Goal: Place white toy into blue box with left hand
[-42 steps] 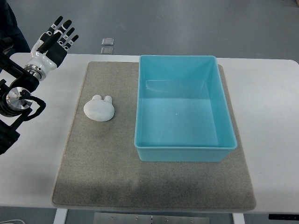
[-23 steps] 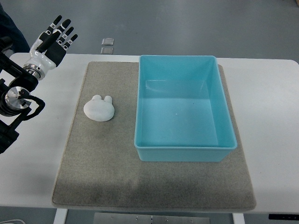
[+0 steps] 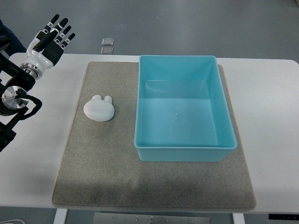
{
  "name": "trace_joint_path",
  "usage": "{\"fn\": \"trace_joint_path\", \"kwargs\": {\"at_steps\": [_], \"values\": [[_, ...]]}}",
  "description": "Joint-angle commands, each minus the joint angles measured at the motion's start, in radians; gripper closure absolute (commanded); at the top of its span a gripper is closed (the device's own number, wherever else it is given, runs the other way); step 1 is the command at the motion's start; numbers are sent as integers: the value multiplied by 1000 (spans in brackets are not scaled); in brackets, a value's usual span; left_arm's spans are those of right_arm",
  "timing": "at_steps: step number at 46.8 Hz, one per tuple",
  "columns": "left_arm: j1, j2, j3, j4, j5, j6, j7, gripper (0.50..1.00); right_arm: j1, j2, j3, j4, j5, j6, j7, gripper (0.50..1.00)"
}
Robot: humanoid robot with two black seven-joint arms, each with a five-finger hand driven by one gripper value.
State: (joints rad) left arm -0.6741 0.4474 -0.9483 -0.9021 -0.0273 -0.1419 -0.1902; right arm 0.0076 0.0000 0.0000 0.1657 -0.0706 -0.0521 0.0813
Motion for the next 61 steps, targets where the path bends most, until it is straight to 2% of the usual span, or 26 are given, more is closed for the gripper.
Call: {"fn": "trace_joint_path", "kwargs": {"at_steps": [1, 14, 22, 31, 37, 48, 55, 61], "values": [[-2, 14, 16, -8, 10, -13, 2, 506, 0, 0, 0, 0, 0, 0, 0, 564], [1, 80, 48, -8, 13, -105, 2, 506, 0, 0, 0, 0, 0, 0, 0, 564], [-38, 184, 157, -6, 50, -156, -8, 506, 0, 0, 0, 0, 0, 0, 0, 564], [-64, 215, 220, -14, 53, -194, -63, 506, 0, 0, 0, 0, 0, 0, 0, 564], [-85, 275, 287, -46, 55, -225, -66, 506, 0, 0, 0, 0, 0, 0, 0, 564], [-191, 393, 523, -146, 90, -229, -67, 512, 0, 0, 0, 0, 0, 0, 0, 564], [-266, 439, 655, -169, 171, -231, -67, 512, 0, 0, 0, 0, 0, 0, 0, 564], [-321, 462, 746, -236, 245, -228, -66, 508, 0, 0, 0, 0, 0, 0, 0, 564]]}}
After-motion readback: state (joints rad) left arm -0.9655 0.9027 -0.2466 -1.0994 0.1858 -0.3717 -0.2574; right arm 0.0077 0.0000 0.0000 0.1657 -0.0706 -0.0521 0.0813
